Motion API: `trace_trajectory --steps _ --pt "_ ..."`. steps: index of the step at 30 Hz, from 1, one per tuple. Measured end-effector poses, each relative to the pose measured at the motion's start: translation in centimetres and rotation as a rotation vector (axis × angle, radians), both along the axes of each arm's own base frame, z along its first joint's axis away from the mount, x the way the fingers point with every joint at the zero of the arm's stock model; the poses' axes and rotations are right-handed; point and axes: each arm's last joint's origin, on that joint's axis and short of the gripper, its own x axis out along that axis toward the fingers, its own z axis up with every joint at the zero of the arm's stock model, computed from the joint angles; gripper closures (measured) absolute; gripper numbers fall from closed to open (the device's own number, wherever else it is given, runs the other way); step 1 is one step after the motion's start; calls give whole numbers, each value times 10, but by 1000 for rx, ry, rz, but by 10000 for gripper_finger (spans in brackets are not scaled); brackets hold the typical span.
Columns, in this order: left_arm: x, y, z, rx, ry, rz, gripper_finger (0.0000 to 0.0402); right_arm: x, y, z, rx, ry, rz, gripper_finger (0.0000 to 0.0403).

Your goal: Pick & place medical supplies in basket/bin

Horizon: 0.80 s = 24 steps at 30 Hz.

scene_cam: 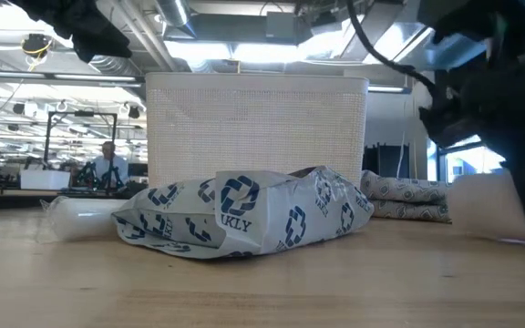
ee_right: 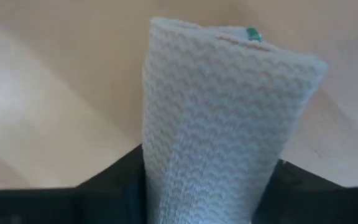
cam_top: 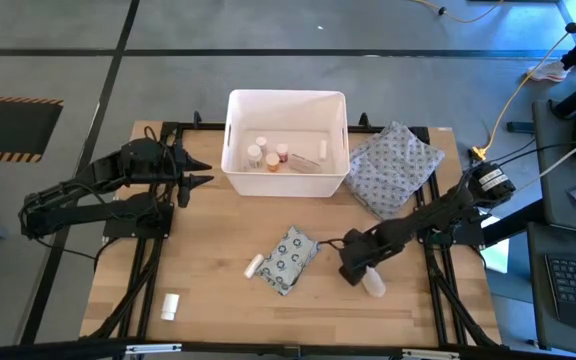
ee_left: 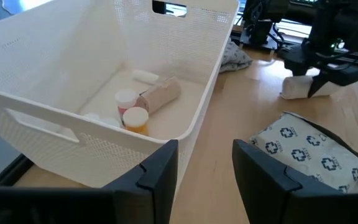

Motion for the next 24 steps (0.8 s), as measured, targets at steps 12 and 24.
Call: trace_trajectory --steps 12,24 --pt "0 0 0 -15 -6 6 256 44 1 53 19 -281 425 288" --pt "0 0 0 -60 -18 27 256 93 -24 183 -279 -725 786 278"
